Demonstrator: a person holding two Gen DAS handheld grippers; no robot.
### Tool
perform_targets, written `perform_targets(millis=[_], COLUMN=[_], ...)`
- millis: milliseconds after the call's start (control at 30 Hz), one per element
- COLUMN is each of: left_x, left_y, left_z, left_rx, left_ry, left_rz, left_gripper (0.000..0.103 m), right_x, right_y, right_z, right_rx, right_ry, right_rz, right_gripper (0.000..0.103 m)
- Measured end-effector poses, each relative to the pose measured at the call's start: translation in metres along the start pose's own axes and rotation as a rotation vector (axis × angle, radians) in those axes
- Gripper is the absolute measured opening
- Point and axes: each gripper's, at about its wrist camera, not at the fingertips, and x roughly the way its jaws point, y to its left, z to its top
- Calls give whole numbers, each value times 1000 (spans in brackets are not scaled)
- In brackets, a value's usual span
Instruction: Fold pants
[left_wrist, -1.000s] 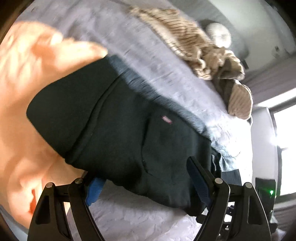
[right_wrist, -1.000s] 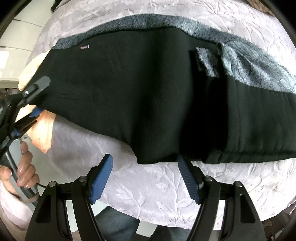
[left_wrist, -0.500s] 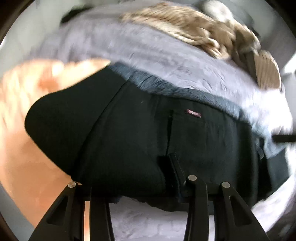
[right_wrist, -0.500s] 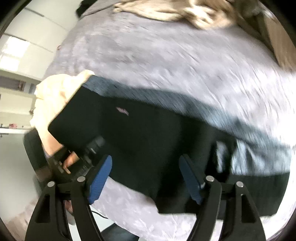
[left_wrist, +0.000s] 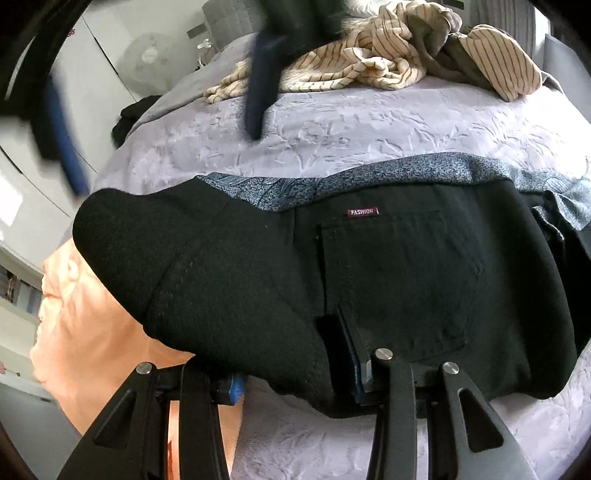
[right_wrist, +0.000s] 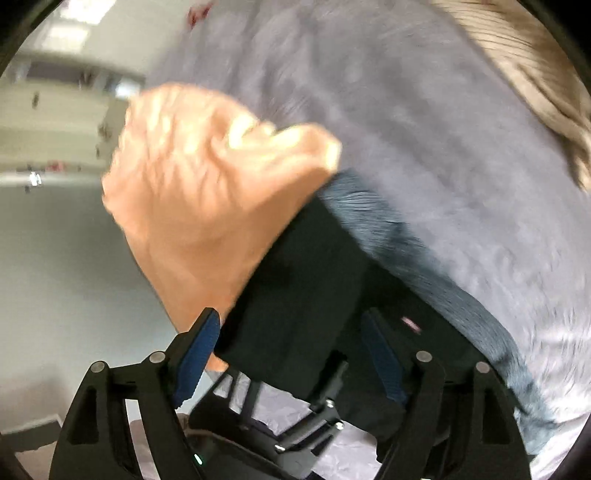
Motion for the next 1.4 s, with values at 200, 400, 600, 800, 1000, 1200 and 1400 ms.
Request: perform_targets(millis=[200, 400, 600, 800, 1000, 1200, 1400], left_x=[-3, -10, -53, -104, -151, -171, -174], left_y=[-1, -3, -15, -39, -98, -171, -250], left_z=[-2, -4, 9, 38, 65, 83, 79], left_rx=[13, 21, 63, 87, 184, 284, 413], left_ry=[-12, -3, -87, -173, -239, -236, -203], left_rz=[8, -6, -53, -140, -247, -346, -390], left_gripper=[43, 43, 43, 43, 43, 43, 43], right_x=[58, 61, -2, -73, -123, -152, -147], right_y=[33, 14, -23, -80, -140, -204, -268], right_z=[25, 15, -27, -105, -194, -281, -355], right_rx=[-89, -67, -9, 105, 232, 341, 464], right_ry=[181, 184, -4, -268, -491, -633, -701], right_rz=[-120, -116, 109, 344, 494, 520, 534], right_gripper=[82, 21, 19, 20, 21, 23, 23])
